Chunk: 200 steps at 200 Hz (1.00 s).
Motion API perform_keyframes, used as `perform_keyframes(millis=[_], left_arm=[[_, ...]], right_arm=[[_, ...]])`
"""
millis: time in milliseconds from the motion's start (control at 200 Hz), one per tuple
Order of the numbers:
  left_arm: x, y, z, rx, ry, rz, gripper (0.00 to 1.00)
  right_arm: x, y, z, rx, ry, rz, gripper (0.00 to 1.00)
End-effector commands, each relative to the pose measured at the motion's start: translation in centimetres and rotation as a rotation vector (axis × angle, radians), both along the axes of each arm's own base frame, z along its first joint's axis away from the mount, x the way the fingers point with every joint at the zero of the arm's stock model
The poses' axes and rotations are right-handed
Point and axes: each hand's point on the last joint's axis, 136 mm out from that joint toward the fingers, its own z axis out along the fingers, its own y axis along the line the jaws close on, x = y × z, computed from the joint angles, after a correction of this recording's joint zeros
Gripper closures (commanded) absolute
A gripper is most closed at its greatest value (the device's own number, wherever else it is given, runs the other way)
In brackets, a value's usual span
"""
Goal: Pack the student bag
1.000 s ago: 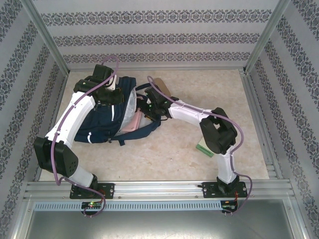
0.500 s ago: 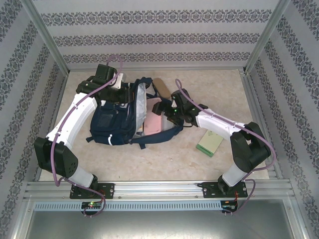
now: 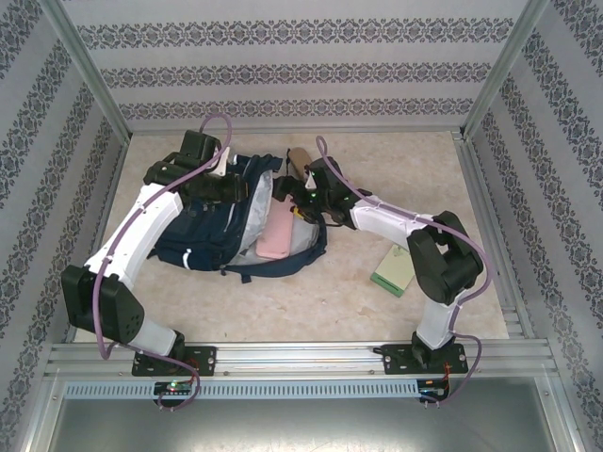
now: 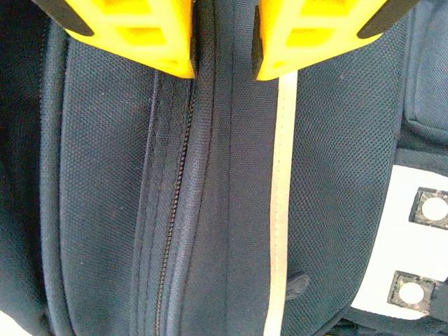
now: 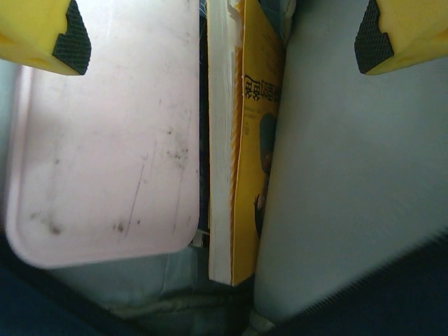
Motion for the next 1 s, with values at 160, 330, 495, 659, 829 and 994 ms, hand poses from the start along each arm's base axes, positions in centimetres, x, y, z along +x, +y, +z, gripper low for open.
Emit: perform_keyframes(millis=[160,330,495,659,829,994], left_arm=[[-1.2,4.5,-0.5,0.203,0.006,0.098,0.68],[-0.8,1.2,0.4,0.067,-0.005,0.021,0.49],[-0.8,-2.7,0.7,0.022,-0.004,-0.058,0.39],[-0.7,-8.1,-0.9,-0.058,0.035,-0.127,0.40],[-1.1,-13.9,-3.9,-0.093,0.095,-0.196,0.40],[-1.8,-19.2,-6.9,-0.130,0.155,-0.257,0.41]], right_arm=[[-0.2,-5.0,1.7,-0.155,-0.040,-0.112,0.02],[-2.7,-11.7,-0.5,-0.334,0.012,-0.189,0.02],[-5.8,-18.3,-1.8,-0.480,0.031,-0.270,0.02],[-9.6,-25.2,-3.8,-0.613,0.127,-0.369,0.02],[-14.6,-31.3,-7.1,-0.715,0.291,-0.483,0.02],[-18.3,-34.2,-9.9,-0.710,0.391,-0.583,0.02]])
